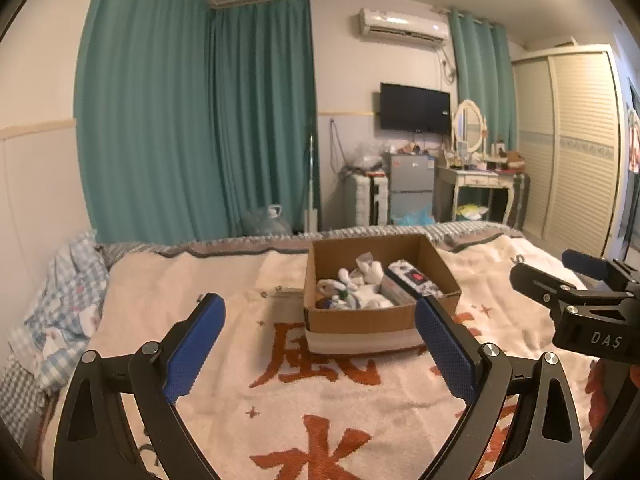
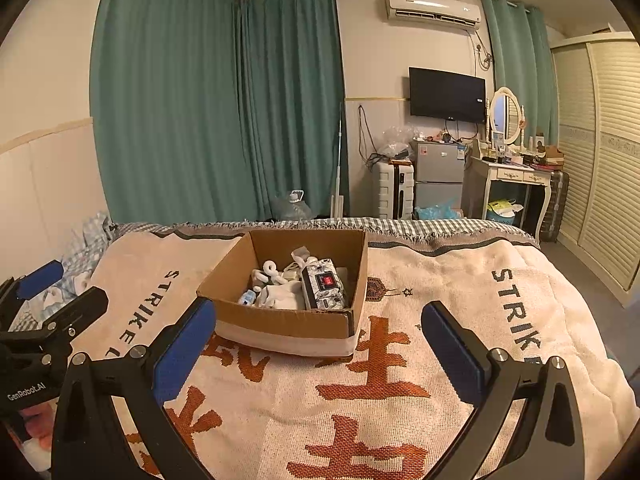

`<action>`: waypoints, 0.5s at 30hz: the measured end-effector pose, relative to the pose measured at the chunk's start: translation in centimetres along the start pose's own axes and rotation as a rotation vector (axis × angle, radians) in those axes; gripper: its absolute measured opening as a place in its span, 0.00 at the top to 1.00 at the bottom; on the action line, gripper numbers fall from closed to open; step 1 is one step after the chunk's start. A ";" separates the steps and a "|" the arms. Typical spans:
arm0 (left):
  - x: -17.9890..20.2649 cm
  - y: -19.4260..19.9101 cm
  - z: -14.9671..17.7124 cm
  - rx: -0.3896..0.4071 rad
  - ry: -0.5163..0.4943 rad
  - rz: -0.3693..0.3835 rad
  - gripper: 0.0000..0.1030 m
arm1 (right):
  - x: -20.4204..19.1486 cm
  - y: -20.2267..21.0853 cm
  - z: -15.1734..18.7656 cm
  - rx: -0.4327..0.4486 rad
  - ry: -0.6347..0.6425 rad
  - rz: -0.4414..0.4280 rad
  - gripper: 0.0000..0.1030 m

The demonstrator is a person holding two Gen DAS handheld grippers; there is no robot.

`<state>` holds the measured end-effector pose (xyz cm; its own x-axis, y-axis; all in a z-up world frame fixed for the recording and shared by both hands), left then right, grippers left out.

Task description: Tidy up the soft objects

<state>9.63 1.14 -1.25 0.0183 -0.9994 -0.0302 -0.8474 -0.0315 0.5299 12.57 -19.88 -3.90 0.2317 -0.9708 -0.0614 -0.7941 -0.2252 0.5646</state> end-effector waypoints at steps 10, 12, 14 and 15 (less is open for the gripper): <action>0.0 0.0 0.0 0.003 -0.001 -0.004 0.06 | -0.1 0.1 0.2 -0.001 0.002 0.002 0.00; 0.0 0.1 0.0 0.009 0.005 -0.007 0.06 | 0.0 0.1 0.2 -0.002 -0.001 -0.001 0.00; 0.0 0.1 0.0 0.010 0.007 -0.007 0.06 | 0.0 0.1 0.2 -0.003 0.000 0.000 0.00; 0.0 0.1 0.1 0.010 0.006 -0.009 0.06 | 0.0 0.2 0.2 -0.004 0.002 0.003 0.00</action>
<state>9.49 1.18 -1.27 0.0290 -0.9991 -0.0301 -0.8524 -0.0404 0.5213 12.35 -19.96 -3.96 0.2305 -0.9713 -0.0584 -0.7926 -0.2223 0.5678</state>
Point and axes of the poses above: each gripper's, at about its wrist camera, not at the fingertips, and y roughly against the way its jaws point, x to its right, z to its underside, the point moved 3 cm from there along -y, roughly the way its jaws point, and after that the axes turned 11 degrees about -x, right-handed, at the moved point
